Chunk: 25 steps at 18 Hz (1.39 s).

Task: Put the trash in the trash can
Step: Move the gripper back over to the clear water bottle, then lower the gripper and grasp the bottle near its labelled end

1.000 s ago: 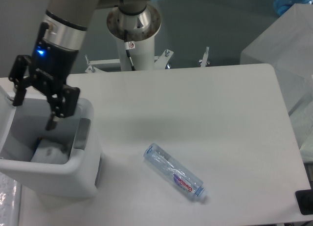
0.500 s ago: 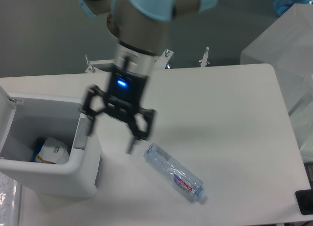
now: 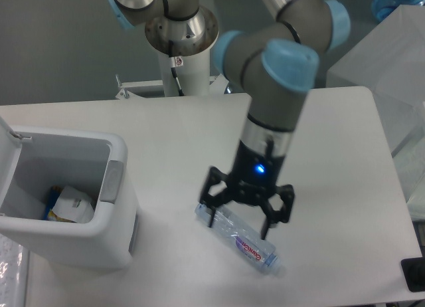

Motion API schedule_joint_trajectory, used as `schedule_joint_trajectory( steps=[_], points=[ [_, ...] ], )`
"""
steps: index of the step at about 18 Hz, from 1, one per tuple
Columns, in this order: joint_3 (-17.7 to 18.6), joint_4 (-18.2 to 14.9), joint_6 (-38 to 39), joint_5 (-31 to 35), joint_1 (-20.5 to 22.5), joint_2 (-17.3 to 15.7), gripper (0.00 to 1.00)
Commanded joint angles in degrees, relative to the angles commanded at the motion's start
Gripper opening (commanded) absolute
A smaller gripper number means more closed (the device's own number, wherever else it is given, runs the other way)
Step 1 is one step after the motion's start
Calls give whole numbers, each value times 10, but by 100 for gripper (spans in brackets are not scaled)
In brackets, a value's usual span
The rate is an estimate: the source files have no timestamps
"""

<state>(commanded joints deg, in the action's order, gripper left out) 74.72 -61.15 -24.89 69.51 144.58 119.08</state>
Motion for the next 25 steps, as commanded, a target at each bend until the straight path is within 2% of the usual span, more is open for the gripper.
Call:
schedule_joint_trajectory(
  steps=[4,6,13,22,25],
  points=[
    [-61,-86,48,61,-3,53,100],
    [-79,-111,71,78,-5,75,100],
    [-98,-113,207,129,-18,123,100],
    [-98,-114,286,198,-38,162,100],
    [-121,-114,312,198,-38,172,100]
  ],
)
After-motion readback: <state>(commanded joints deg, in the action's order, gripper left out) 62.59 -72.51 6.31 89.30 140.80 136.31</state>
